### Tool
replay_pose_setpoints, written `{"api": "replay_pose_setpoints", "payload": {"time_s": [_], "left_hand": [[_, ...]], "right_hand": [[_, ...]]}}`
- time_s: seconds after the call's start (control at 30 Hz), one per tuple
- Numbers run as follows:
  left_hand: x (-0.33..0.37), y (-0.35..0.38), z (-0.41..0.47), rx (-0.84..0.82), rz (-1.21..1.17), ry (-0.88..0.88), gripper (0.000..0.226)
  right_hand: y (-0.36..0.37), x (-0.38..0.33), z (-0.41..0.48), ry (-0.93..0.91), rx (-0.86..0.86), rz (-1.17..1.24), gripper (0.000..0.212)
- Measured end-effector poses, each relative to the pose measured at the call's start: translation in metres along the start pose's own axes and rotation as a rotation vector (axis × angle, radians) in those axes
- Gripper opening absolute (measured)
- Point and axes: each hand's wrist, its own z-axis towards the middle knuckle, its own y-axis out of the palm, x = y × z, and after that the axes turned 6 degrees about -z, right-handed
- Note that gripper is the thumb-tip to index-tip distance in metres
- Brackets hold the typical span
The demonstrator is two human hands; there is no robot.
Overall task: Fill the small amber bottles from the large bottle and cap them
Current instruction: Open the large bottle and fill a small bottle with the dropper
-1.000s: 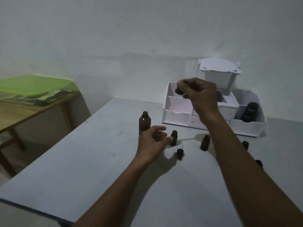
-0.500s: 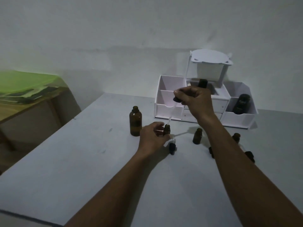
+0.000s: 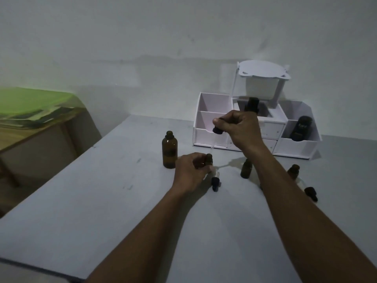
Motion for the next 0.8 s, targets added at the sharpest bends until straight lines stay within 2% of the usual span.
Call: {"api": "replay_pose_setpoints", "payload": {"time_s": [0.37, 0.57, 0.63, 0.7, 0.8], "left_hand": [[0.003, 0.0, -0.003, 0.005, 0.039, 0.023, 0.037], [0.003, -0.012, -0.015, -0.02, -0.106, -0.003, 0.053], [0.0, -0.026, -0.017, -0.006, -0.052, 0.039, 0.047], [0.0, -0.041, -0.017, 0.044, 0.02, 0.14, 0.034], [0.005, -0.069, -0.016, 0.254, -0.035, 0.347, 0.019]], "right_hand": [[-0.002, -0.004, -0.002, -0.029, -0.023, -0.002, 0.007], [-0.006, -0.019, -0.002, -0.094, 0.063, 0.057, 0.006], [-0.007, -0.03, -0.002, -0.117, 0.119, 0.114, 0.002], [-0.007, -0.04, -0.004, -0.137, 0.18, 0.184, 0.007], [0.005, -0.056, -0.003, -0.149, 0.226, 0.283, 0.01]]}}
